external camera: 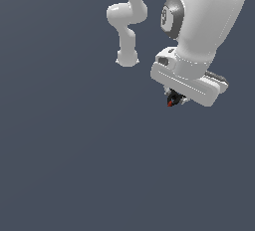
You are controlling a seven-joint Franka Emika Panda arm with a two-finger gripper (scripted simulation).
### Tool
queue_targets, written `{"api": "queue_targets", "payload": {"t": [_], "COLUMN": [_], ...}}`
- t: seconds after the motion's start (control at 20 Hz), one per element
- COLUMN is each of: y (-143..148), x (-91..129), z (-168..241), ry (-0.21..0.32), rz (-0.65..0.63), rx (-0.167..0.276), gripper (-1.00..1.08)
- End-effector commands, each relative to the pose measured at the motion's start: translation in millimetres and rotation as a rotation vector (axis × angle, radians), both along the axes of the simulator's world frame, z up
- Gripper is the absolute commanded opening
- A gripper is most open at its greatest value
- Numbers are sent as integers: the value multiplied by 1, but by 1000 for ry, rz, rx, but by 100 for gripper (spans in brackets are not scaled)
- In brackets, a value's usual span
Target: Pick up the object and move it to a goal position.
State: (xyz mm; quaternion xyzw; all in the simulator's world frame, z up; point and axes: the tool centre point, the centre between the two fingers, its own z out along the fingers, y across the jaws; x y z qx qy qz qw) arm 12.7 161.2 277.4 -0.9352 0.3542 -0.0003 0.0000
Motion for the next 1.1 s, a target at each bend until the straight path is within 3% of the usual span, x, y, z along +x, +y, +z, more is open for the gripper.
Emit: {"api": "queue_targets", "payload": {"t": [0.0, 0.5, 1.05], "y": [11, 47, 59], "x": [-8, -31, -36], "z": [27, 111, 138], "ry": [0, 0, 1], "rz": [0, 0, 0], "rx": [-1, -1, 0], "gripper": [-100, -100, -100]}}
